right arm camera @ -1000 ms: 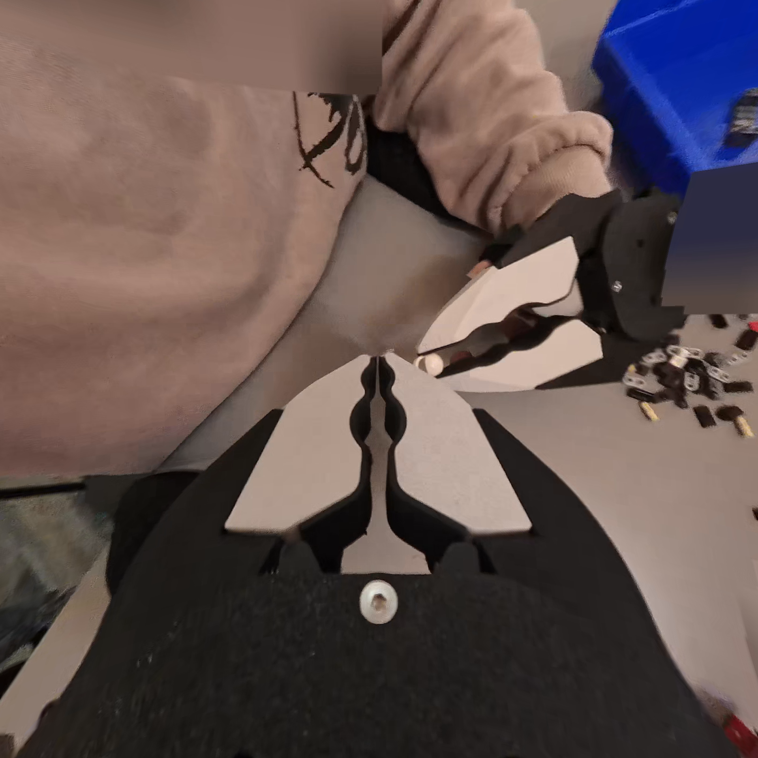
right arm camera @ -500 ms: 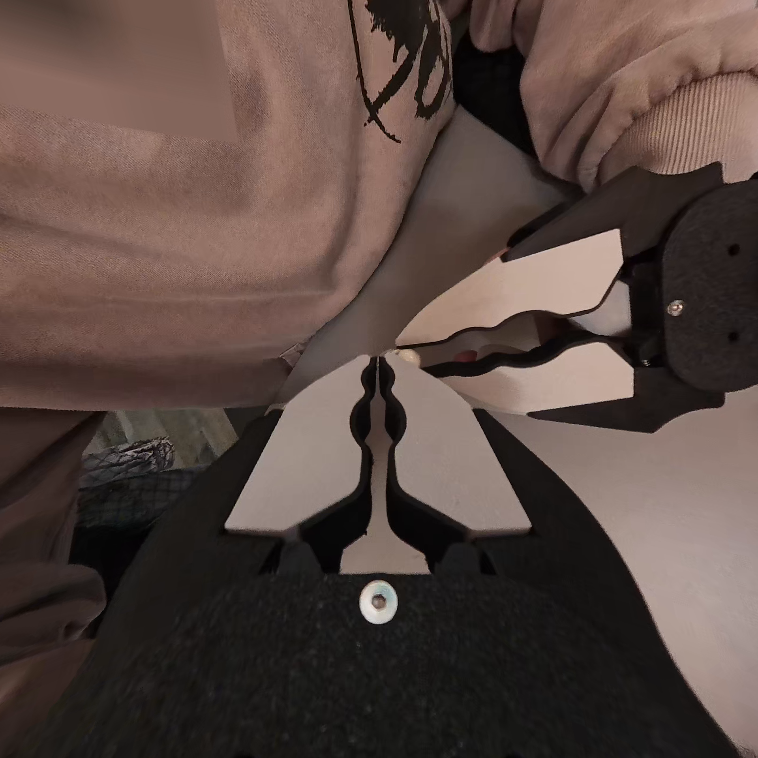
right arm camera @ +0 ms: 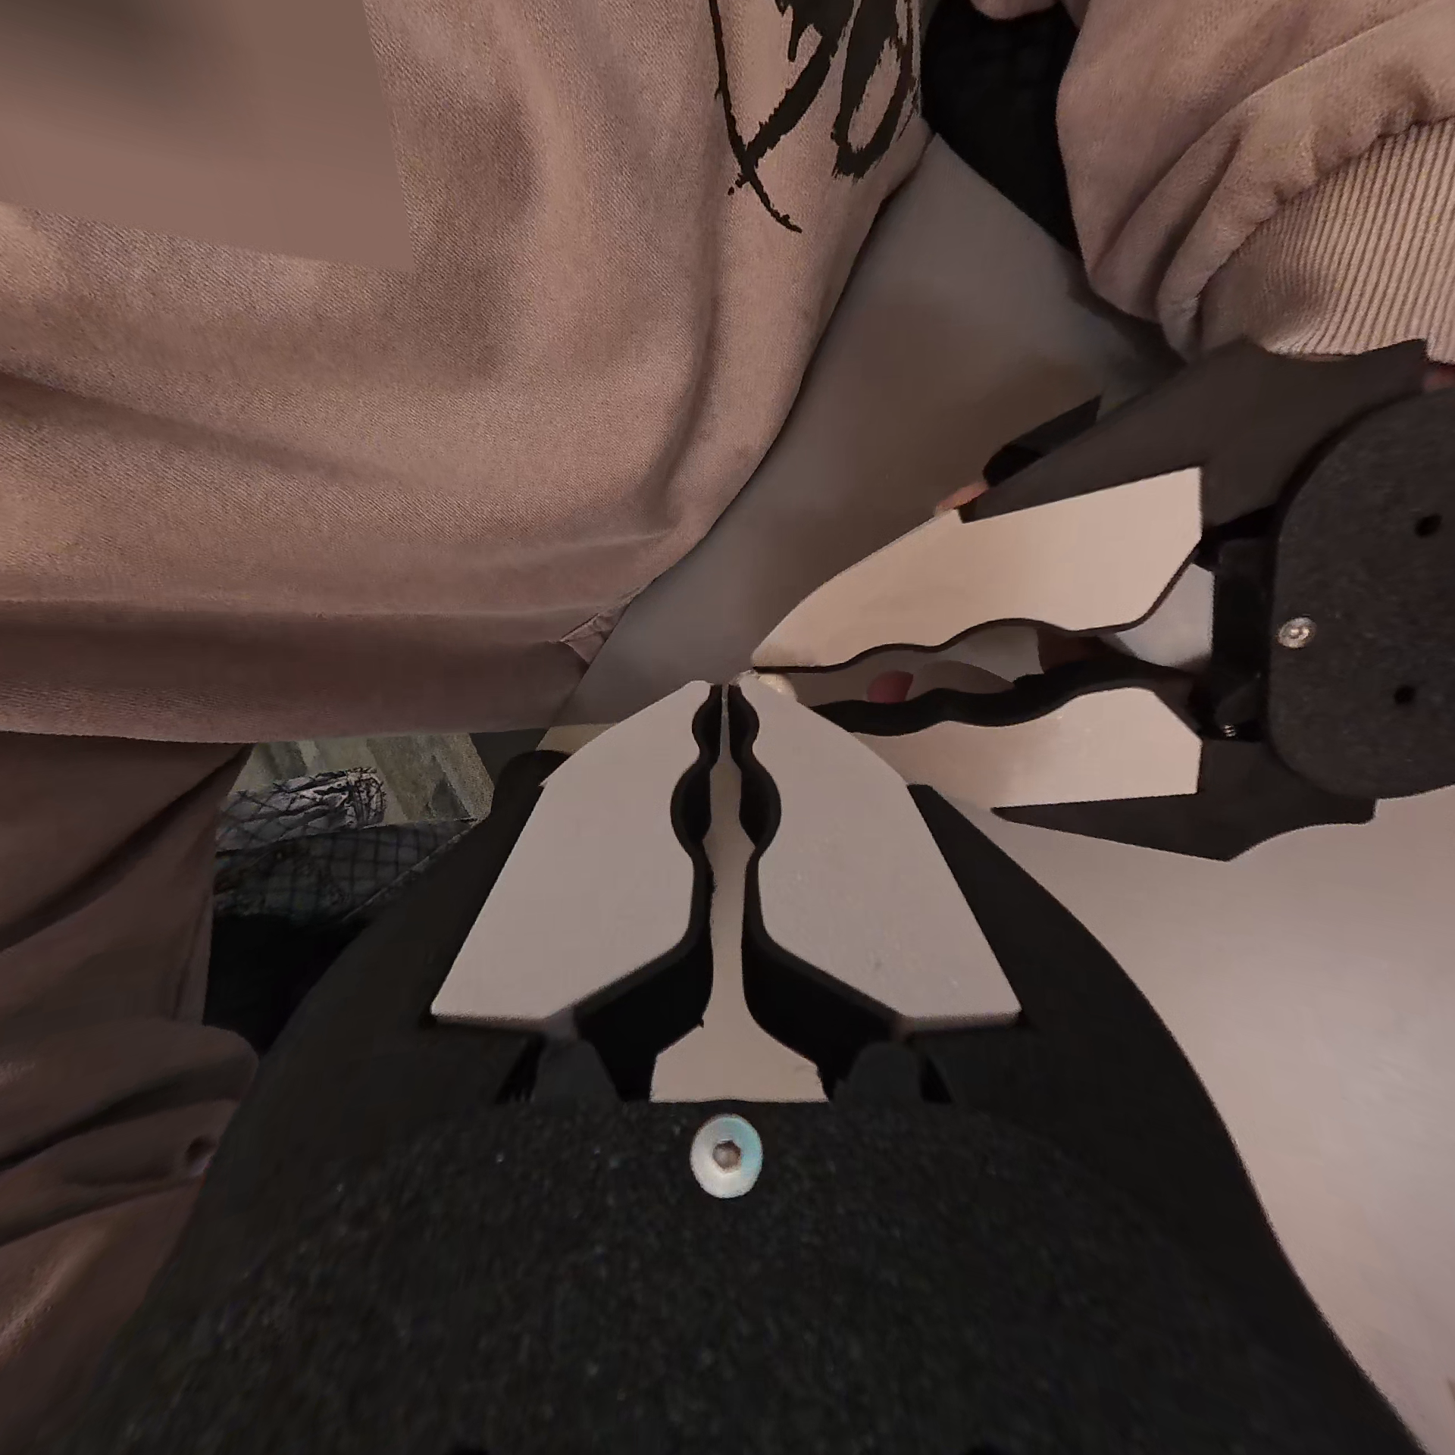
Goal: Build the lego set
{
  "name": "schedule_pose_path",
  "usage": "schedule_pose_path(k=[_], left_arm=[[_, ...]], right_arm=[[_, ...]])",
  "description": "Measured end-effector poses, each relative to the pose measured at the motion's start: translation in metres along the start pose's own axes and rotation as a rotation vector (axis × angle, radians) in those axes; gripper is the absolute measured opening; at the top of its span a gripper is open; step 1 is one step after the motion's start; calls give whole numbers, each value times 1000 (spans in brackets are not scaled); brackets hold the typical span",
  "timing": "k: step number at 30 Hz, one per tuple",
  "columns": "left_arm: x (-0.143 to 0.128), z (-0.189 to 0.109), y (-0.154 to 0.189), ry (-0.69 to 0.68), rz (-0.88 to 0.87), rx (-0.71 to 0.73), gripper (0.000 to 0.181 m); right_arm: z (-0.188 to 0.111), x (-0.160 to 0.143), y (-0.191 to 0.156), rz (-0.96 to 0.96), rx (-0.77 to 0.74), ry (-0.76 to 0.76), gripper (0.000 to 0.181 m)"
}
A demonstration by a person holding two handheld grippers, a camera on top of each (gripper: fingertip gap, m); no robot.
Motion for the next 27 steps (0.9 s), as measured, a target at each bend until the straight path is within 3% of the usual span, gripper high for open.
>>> schedule_pose_path(k=[27], left_arm=[[5, -5, 3, 47, 8, -15, 12]], right_arm=[[-11, 16, 2, -36, -16, -107, 8]])
Point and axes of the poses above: each gripper's, where its closed fingertips meet, z out along the fingers, x out of its top, y = z × x across the jaws, the point moved 9 cm from there along -z, back along the fingers, and after that the axes turned 3 degrees about -y, right-handed, at the moved point
